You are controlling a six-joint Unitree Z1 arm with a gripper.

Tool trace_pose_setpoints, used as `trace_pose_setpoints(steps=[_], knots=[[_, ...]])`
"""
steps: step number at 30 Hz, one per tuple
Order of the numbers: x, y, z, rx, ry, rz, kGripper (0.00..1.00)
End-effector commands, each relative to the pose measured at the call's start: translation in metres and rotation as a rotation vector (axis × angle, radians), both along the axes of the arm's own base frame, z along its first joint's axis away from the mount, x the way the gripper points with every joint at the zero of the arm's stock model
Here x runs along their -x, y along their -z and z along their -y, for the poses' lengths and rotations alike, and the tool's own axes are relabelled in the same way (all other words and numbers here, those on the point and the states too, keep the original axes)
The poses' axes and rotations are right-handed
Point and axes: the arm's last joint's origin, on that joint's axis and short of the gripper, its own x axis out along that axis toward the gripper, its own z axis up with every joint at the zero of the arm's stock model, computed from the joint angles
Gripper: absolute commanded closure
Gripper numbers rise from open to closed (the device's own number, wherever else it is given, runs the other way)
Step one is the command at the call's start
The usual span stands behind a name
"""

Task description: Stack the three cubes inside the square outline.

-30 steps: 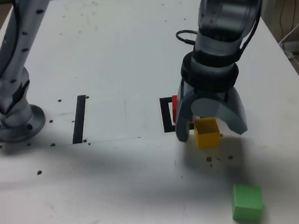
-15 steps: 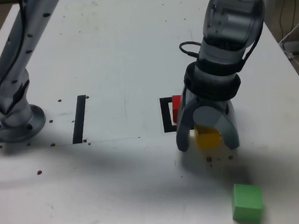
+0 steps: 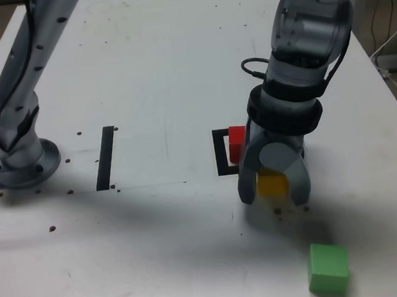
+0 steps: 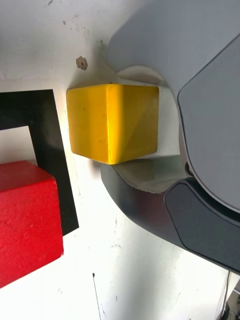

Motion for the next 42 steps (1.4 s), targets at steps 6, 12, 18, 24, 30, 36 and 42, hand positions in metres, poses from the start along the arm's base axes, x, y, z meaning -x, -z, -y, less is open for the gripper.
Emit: trace_pose_setpoints(steps=[6, 12, 18, 24, 30, 36, 42], knots=[[0.01, -0.02, 0.006, -0.015, 0.024, 0.022, 0.74], [0.033, -0.061, 0.011, -0.05, 0.046, 0.075, 0.74], [0.056, -0.089, -0.001, -0.082, 0.035, 0.091, 0.74], [0.062, -0.088, -0.021, -0.093, 0.009, 0.068, 0.74], [0.055, -0.072, -0.043, -0.089, -0.003, 0.043, 0.74], [0.044, -0.061, -0.059, -0.077, -0.008, 0.049, 0.74], [0.04, -0.058, -0.065, -0.073, -0.017, 0.052, 0.74]])
